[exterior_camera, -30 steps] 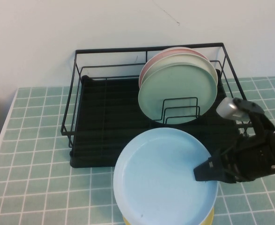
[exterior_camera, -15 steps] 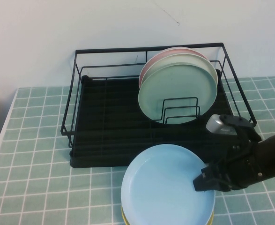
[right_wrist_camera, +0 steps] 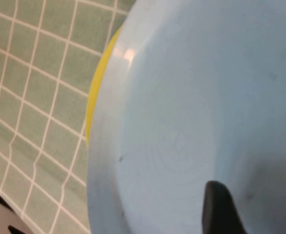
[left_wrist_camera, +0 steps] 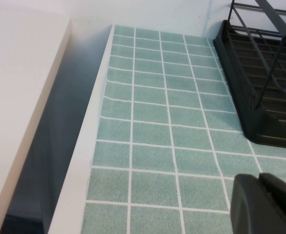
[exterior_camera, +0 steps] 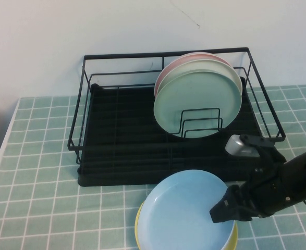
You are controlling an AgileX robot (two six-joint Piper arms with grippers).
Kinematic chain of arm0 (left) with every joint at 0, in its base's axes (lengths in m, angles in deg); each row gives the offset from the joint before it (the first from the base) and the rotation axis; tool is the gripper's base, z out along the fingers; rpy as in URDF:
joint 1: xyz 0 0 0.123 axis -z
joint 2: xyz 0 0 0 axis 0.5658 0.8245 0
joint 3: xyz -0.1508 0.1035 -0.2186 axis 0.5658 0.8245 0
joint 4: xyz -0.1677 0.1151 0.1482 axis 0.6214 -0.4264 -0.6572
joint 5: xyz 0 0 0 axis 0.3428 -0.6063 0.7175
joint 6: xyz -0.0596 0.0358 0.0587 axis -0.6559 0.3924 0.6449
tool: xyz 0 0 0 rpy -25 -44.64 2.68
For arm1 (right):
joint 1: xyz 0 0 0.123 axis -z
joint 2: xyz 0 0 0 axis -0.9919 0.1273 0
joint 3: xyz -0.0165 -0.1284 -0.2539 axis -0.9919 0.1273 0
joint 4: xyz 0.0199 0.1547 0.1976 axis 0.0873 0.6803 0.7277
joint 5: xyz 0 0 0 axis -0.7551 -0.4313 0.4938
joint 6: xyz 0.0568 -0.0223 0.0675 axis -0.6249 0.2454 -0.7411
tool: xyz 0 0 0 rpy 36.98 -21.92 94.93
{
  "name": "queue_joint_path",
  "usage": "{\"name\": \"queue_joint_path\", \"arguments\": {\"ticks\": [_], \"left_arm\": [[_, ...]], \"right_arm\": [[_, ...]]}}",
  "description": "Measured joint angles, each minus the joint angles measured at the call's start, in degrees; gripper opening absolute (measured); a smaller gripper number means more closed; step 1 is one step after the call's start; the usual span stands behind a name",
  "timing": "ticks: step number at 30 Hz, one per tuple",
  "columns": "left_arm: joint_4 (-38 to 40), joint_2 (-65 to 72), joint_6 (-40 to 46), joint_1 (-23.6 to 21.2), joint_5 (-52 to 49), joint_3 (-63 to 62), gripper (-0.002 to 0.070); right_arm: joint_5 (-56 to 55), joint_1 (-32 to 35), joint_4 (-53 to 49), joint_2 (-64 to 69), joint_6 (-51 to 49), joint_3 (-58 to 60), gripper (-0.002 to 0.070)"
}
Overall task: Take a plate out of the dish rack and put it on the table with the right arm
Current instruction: Place the plate from the table
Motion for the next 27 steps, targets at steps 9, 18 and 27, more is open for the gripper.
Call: {"name": "queue_joint_path", "arguments": {"ticks": [9,18,27], "left_arm": [[0.0,0.0,0.0,0.0,0.0,0.0,-0.0003],[0.0,0.0,0.0,0.0,0.0,0.0,-0.0003],[0.0,0.0,0.0,0.0,0.0,0.0,-0.0003]], "right_arm": [[4.38,0.0,-0.69,0.0,1.93,-0.24,0.0485],[13.68,0.0,-18.75,0.0,-5.8,-7.86,0.0335],[21.95,0.0,-28.4,-0.29,-10.23,-14.3,0.0071]]}}
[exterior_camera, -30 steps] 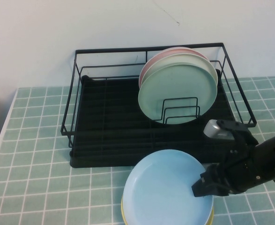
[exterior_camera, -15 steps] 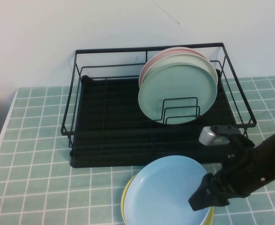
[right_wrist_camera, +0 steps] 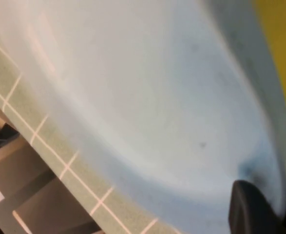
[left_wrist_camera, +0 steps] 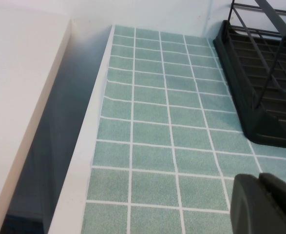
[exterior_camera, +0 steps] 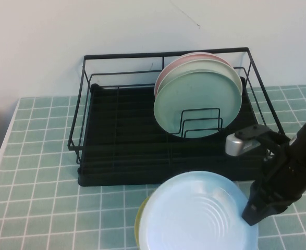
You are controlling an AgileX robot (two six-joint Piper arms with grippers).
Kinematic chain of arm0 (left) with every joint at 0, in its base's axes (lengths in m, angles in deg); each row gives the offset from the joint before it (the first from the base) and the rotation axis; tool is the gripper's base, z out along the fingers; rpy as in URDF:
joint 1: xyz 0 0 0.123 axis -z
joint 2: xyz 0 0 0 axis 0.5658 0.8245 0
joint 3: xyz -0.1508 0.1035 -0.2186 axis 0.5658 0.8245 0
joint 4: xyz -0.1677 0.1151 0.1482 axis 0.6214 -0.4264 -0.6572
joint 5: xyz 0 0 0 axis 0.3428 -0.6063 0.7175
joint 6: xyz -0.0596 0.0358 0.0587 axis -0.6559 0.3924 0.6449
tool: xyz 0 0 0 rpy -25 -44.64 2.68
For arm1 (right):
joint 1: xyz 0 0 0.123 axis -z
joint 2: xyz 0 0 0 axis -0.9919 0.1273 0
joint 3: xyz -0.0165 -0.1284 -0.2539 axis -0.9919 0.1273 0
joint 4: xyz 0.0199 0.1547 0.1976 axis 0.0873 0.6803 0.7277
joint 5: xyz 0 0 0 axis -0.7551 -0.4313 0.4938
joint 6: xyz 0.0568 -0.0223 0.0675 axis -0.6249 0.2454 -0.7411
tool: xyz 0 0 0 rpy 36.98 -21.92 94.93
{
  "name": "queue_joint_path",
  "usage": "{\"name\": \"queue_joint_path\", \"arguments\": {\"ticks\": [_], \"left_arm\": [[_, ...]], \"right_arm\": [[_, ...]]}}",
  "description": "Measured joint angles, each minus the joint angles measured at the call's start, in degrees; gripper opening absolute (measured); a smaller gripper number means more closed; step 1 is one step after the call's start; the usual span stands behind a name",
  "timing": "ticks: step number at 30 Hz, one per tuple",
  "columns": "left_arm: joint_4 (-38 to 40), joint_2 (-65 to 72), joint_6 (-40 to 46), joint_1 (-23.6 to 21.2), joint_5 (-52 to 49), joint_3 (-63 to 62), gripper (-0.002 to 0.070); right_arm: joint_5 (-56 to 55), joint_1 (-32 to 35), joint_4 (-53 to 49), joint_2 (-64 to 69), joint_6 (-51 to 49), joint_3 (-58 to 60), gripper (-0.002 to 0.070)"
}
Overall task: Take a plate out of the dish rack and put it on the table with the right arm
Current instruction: Place the plate from the table
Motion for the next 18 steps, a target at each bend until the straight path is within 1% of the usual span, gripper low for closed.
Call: {"name": "queue_joint_path", "arguments": {"ticks": [2,5,8,14,18], "left_arm": [[0.0,0.0,0.0,0.0,0.0,0.0,-0.0003],[0.0,0.0,0.0,0.0,0.0,0.0,-0.0003],[0.0,0.0,0.0,0.0,0.0,0.0,-0.0003],[0.0,0.0,0.0,0.0,0.0,0.0,-0.0003],[0.0,0.0,0.0,0.0,0.0,0.0,-0.0003]], "right_arm": [[0.41,0.0,-0.37,-0.97,-0.11,-0.56,0.0034],[0.41,0.0,-0.73,-2.72,-0.11,-0.94,0.0013],[-1.14,0.0,-0.81,-3.22,-0.11,-1.07,0.0011],[-8.6,0.0,1.58,-3.22,-0.11,-1.07,0.001],[-9.95,0.0,2.57,-2.83,-0.11,-1.07,0.001]]}}
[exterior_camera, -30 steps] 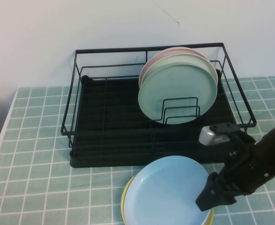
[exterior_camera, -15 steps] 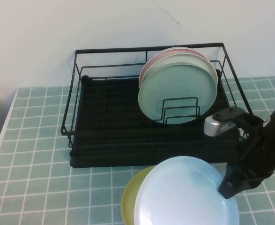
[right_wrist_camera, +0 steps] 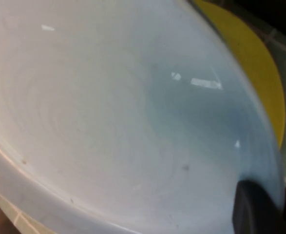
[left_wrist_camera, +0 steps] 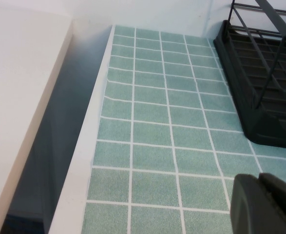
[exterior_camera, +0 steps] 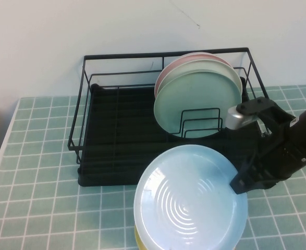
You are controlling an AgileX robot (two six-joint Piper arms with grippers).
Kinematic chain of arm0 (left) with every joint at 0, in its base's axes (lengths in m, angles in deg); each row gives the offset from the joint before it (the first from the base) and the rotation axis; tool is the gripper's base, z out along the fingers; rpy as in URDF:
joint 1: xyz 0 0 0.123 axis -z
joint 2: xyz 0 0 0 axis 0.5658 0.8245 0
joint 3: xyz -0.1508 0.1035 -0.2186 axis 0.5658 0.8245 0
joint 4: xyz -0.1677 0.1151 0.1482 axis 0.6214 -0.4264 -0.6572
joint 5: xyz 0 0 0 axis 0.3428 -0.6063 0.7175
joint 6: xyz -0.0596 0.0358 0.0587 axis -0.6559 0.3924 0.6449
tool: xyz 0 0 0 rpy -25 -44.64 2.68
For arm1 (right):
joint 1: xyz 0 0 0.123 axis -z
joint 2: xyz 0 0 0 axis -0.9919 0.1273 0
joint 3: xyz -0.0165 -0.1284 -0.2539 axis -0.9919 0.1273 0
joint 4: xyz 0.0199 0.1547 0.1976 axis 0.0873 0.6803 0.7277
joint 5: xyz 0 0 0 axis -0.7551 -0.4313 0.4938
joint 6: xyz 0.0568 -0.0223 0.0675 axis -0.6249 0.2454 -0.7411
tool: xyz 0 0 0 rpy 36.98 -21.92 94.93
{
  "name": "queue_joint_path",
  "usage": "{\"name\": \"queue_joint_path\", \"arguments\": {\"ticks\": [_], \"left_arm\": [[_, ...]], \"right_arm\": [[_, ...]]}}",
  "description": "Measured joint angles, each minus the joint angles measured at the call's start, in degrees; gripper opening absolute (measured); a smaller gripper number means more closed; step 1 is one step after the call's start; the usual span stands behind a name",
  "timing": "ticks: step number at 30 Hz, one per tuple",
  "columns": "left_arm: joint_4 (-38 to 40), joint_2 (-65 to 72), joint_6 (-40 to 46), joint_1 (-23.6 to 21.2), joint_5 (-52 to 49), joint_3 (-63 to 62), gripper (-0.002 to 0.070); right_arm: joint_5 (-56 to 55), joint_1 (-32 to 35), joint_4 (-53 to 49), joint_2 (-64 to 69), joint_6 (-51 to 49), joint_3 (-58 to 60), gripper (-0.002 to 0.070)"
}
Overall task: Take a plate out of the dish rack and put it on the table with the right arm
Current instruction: Place the plate from the table
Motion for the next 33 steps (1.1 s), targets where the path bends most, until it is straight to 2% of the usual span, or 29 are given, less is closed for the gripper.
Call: {"name": "queue_joint_path", "arguments": {"ticks": [19,33], "left_arm": [[0.0,0.0,0.0,0.0,0.0,0.0,-0.0003],[0.0,0.0,0.0,0.0,0.0,0.0,-0.0003]], "right_arm": [[-2.96,0.0,3.13,10.0,0.4,0.0,0.001],[-0.75,0.0,3.63,12.2,8.49,-0.09,0.001]]}}
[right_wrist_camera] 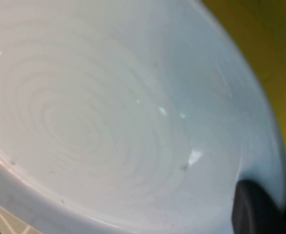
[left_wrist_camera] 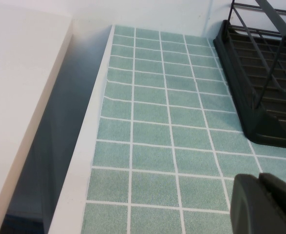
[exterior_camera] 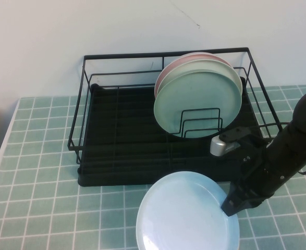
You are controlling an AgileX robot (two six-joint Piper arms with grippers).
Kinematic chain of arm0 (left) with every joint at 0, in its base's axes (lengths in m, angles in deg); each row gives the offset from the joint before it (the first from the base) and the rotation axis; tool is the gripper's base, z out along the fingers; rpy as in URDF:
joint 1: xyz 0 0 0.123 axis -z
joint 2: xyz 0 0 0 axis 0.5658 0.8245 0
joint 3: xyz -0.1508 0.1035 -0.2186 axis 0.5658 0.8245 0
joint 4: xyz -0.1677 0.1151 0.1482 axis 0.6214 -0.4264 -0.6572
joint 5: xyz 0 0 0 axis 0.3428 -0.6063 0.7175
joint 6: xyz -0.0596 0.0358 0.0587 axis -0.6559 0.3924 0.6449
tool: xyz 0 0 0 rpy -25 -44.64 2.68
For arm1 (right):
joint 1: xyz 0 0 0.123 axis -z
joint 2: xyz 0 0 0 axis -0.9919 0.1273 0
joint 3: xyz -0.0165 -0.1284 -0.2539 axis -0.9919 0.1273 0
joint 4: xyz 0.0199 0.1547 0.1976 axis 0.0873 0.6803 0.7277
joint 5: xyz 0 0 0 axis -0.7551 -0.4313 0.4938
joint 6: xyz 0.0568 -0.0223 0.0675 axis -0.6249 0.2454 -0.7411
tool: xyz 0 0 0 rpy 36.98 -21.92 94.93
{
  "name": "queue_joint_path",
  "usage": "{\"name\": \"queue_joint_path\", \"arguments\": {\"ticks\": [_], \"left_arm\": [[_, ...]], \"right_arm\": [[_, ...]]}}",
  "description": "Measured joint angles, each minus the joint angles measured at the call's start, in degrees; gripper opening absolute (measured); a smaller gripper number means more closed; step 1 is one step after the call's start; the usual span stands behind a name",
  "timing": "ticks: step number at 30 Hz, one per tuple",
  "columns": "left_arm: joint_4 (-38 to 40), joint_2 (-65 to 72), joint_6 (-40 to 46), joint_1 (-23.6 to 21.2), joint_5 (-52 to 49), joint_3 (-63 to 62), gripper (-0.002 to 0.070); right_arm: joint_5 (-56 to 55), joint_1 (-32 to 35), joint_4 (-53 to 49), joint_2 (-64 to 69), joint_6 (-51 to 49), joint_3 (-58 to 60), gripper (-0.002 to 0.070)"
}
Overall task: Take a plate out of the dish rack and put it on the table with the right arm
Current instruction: Place the plate from the table
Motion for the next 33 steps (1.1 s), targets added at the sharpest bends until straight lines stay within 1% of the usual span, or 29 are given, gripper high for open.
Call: {"name": "queue_joint_path", "arguments": {"ticks": [9,13,17,21,23,26,33], "left_arm": [[0.0,0.0,0.0,0.0,0.0,0.0,-0.0003],[0.0,0.0,0.0,0.0,0.0,0.0,-0.0003],[0.0,0.0,0.0,0.0,0.0,0.0,-0.0003],[0.0,0.0,0.0,0.0,0.0,0.0,-0.0003],[0.0,0.0,0.0,0.0,0.0,0.0,-0.0003],[0.0,0.0,0.0,0.0,0.0,0.0,-0.0003],[0.0,0.0,0.0,0.0,0.0,0.0,-0.0003]], "right_arm": [[-0.27,0.0,0.34,0.0,2.43,0.0,0.0011],[-0.64,0.0,0.34,0.0,2.93,0.0,0.003],[-0.64,0.0,0.34,0.0,3.74,0.0,0.0106],[-0.51,0.0,0.34,0.0,4.08,-0.13,0.0256],[0.22,0.0,0.34,0.0,4.18,-0.68,0.0314],[2.44,0.0,0.05,0.03,4.12,-2.75,0.0354],[13.02,0.0,-3.23,0.03,4.12,-9.86,0.0368]]}}
